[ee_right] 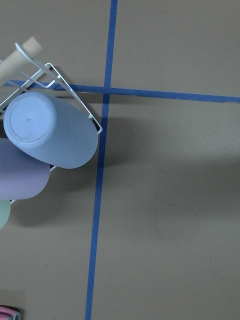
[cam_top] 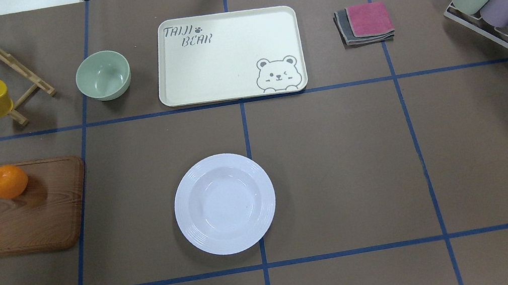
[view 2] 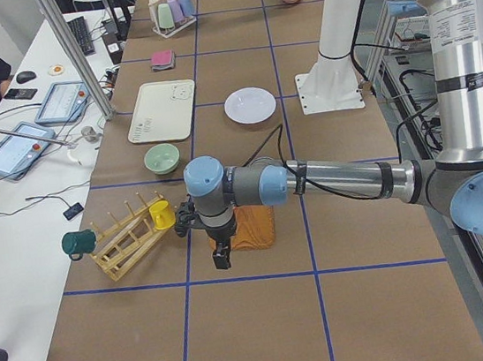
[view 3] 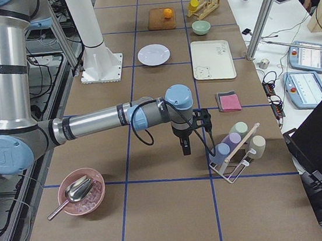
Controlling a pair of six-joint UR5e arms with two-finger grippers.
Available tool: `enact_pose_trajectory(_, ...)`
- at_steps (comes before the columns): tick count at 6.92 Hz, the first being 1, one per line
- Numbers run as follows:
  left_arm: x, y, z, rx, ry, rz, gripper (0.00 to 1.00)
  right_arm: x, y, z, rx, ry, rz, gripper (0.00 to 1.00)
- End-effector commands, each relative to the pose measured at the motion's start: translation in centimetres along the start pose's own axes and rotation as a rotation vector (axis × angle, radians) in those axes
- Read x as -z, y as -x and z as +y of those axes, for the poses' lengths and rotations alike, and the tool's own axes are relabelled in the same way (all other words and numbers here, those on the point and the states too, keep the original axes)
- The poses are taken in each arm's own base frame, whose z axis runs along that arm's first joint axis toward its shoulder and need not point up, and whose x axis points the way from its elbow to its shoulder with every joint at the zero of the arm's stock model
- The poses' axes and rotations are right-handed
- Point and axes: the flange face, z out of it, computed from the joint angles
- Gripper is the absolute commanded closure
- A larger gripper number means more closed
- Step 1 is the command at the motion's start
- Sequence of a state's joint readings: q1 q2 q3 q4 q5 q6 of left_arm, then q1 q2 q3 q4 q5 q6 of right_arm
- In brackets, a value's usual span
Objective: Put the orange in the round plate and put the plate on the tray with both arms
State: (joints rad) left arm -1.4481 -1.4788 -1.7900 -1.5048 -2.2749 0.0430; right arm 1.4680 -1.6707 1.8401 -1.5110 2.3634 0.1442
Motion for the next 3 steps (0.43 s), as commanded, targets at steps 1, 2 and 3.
enact_pose_trajectory(1, 0.1, -0.1, 0.0, 0.000, -0.001, 0.000, 0.02, 0.7, 2.0, -1.8, 0.029, -0.015, -0.043, 0.00)
enact_pose_trajectory(2, 0.2, -0.1, 0.0, -0.001, -0.004, 0.000, 0.02, -0.1, 5.7, -3.7, 0.096, 0.000, -0.078, 0.00)
enact_pose_trajectory(3, 0.6, -0.6, -0.2, 0.002, -0.013, 0.001, 0.02, -0.5, 8.7, -4.1, 0.140, 0.017, -0.146, 0.00)
